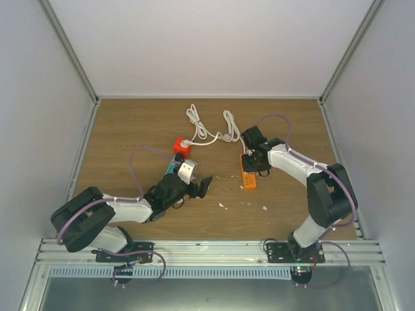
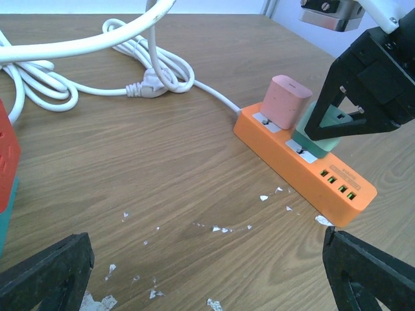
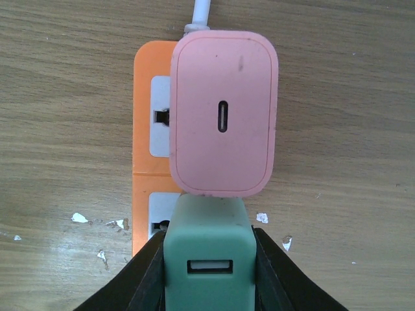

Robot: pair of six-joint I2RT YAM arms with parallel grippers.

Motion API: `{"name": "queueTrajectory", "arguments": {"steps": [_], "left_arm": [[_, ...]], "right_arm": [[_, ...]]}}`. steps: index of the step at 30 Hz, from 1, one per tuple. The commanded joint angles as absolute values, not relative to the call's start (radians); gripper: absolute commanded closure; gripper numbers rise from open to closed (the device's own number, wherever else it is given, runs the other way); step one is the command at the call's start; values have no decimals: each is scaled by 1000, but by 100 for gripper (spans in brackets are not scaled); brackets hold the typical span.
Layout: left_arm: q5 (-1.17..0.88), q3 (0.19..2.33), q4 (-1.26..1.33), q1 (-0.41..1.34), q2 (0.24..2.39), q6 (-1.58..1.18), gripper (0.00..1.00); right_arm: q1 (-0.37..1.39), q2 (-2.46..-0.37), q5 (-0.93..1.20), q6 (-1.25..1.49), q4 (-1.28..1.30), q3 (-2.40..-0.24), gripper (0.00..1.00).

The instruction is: Insert the plug

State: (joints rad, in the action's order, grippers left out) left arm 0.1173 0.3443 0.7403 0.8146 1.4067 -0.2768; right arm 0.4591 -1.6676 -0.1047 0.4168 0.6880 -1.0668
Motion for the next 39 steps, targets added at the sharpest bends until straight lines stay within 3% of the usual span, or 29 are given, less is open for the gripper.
{"name": "queueTrajectory", "arguments": {"steps": [1,6,20,27,31,39], "left_arm": [[138,360,769,821,1385,-265,1],[137,360,766,821,1382,-264,1],[136,356,762,820,1368,-264,1],[134,357,762,820,1373,-264,1],[135,356,762,820,1369,-264,1],[128,351,733,819,1320,-265,1]], "right_arm": [[498,-1854,79,434,661,-947,95],[497,-1834,67,432,706,-990,70],[496,-1759,-19,425,859,-1190,48],[496,-1730,-47,419,908,-1273,23],[496,-1712,-61,418,924,-1302,2],[500,-1661,-17,451,841,-1187,0]]}}
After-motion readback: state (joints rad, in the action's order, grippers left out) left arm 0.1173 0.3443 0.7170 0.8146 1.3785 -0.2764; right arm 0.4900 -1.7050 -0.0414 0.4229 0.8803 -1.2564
